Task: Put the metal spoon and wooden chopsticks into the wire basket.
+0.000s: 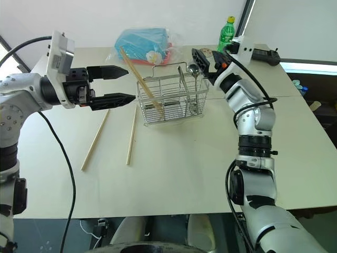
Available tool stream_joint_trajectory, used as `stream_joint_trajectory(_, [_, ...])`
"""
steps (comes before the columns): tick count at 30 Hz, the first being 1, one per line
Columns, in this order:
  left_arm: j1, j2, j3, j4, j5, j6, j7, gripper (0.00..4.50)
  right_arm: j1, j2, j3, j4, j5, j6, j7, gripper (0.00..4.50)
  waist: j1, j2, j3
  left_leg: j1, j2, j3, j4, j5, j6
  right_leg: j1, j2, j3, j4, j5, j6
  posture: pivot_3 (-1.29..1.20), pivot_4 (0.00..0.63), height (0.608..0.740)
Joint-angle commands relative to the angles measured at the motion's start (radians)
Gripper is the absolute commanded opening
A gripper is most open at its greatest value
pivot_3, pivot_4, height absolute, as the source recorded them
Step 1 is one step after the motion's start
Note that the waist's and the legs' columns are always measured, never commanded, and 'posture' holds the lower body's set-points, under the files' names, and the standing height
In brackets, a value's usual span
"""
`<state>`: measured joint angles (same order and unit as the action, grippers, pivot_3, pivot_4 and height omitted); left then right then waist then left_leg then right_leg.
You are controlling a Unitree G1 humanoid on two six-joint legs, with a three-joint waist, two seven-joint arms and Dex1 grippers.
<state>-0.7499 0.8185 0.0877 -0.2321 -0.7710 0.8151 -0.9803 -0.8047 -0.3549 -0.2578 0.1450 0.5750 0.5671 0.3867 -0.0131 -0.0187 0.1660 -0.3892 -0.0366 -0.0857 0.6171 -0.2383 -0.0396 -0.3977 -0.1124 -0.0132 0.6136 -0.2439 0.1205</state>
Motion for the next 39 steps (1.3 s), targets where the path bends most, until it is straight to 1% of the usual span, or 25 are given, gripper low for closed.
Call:
stream_joint_trajectory(1, [-0.007, 0.028, 0.005, 0.018, 0.028, -0.022, -0.027, 4.50, 0.038, -0.111, -0.025, -0.209, 0.066, 0.099, 0.058, 4.48, 0.001, 0.000, 0.000, 0.000, 0.000, 0.000, 0.000, 0.000, 0.000, 0.000, 0.000, 0.000, 0.000, 0.000, 0.000, 0.00, 0.150, 0.720])
stream_joint_trajectory(5, [0.004, 0.065, 0.008, 0.076, 0.080, -0.045, -0.060, 4.50, 0.100, -0.251, -0.060, -0.391, 0.172, 0.229, 0.121, 4.48, -0.005, 0.000, 0.000, 0.000, 0.000, 0.001, -0.001, 0.000, 0.000, 0.000, 0.000, 0.000, -0.001, 0.000, 0.000, 0.00, 0.150, 0.720])
stream_joint_trajectory(7, [0.004, 0.102, -0.020, 0.141, 0.169, -0.113, -0.079, 4.50, 0.133, -0.341, -0.106, -0.459, 0.231, 0.297, 0.150, 4.48, -0.005, 0.000, 0.000, 0.001, 0.001, 0.001, -0.002, 0.000, 0.000, 0.000, 0.000, 0.000, 0.000, 0.000, 0.000, 0.00, 0.150, 0.720])
stream_joint_trajectory(9, [-0.018, 0.122, -0.041, 0.220, 0.233, -0.139, -0.069, 4.50, 0.170, -0.422, -0.154, -0.513, 0.293, 0.360, 0.174, 4.48, 0.000, 0.000, 0.000, 0.001, 0.001, 0.001, -0.002, 0.000, 0.000, 0.000, 0.000, 0.000, 0.000, 0.000, 0.000, 0.00, 0.150, 0.720])
stream_joint_trajectory(12, [-0.068, 0.109, -0.061, 0.379, 0.312, -0.118, -0.001, 4.50, 0.278, -0.569, -0.221, -0.638, 0.378, 0.444, 0.250, 4.48, 0.004, -0.001, 0.001, 0.001, 0.001, 0.001, -0.001, 0.000, 0.000, 0.001, 0.000, 0.000, -0.001, -0.001, 0.000, 0.00, 0.150, 0.720])
stream_joint_trajectory(14, [-0.077, 0.087, -0.083, 0.455, 0.365, -0.108, 0.046, 4.50, 0.356, -0.617, -0.242, -0.717, 0.401, 0.459, 0.266, 4.48, 0.004, -0.003, 0.000, 0.001, 0.001, 0.001, -0.001, 0.000, 0.000, 0.001, 0.000, 0.000, -0.002, -0.001, 0.000, 0.00, 0.150, 0.720])
stream_joint_trajectory(18, [-0.103, 0.015, -0.146, 0.595, 0.490, -0.064, 0.178, 4.50, 0.447, -0.587, -0.291, -0.805, 0.517, 0.505, 0.165, 4.48, 0.004, -0.005, 0.000, 0.001, 0.000, 0.001, 0.000, 0.000, 0.001, 0.002, -0.002, 0.000, -0.003, -0.001, 0.001, 0.00, 0.150, 0.720])
stream_joint_trajectory(22, [-0.120, -0.045, -0.172, 0.682, 0.552, -0.019, 0.238, 4.50, 0.563, -0.587, -0.311, -0.902, 0.566, 0.503, 0.120, 4.48, 0.005, -0.008, 0.000, -0.001, 0.000, 0.001, 0.001, 0.000, 0.001, 0.001, -0.002, 0.000, -0.002, -0.001, 0.001, 0.00, 0.150, 0.720])
stream_joint_trajectory(25, [-0.130, -0.068, -0.170, 0.718, 0.557, 0.011, 0.229, 4.50, 0.631, -0.590, -0.338, -0.951, 0.624, 0.485, 0.091, 4.48, 0.004, -0.008, 0.000, -0.001, 0.000, 0.001, 0.000, 0.000, 0.001, 0.000, -0.002, 0.000, -0.002, -0.001, 0.001, 0.00, 0.150, 0.720])
stream_joint_trajectory(31, [-0.156, -0.096, -0.194, 0.814, 0.609, -0.024, 0.222, 4.50, 0.684, -0.579, -0.361, -0.974, 0.712, 0.438, -0.038, 4.48, 0.007, -0.009, 0.000, -0.001, 0.000, 0.001, 0.000, -0.001, 0.001, 0.000, -0.002, 0.000, -0.002, -0.001, 0.001, 0.00, 0.150, 0.720])
stream_joint_trajectory(39, [-0.154, -0.136, -0.176, 0.962, 0.643, -0.059, 0.212, 4.50, 0.756, -0.632, -0.394, -0.999, 0.835, 0.387, -0.144, 4.48, 0.022, -0.009, 0.000, -0.001, 0.001, 0.001, 0.000, -0.001, 0.001, 0.000, -0.003, 0.000, -0.003, -0.001, 0.001, 0.00, 0.150, 0.720])
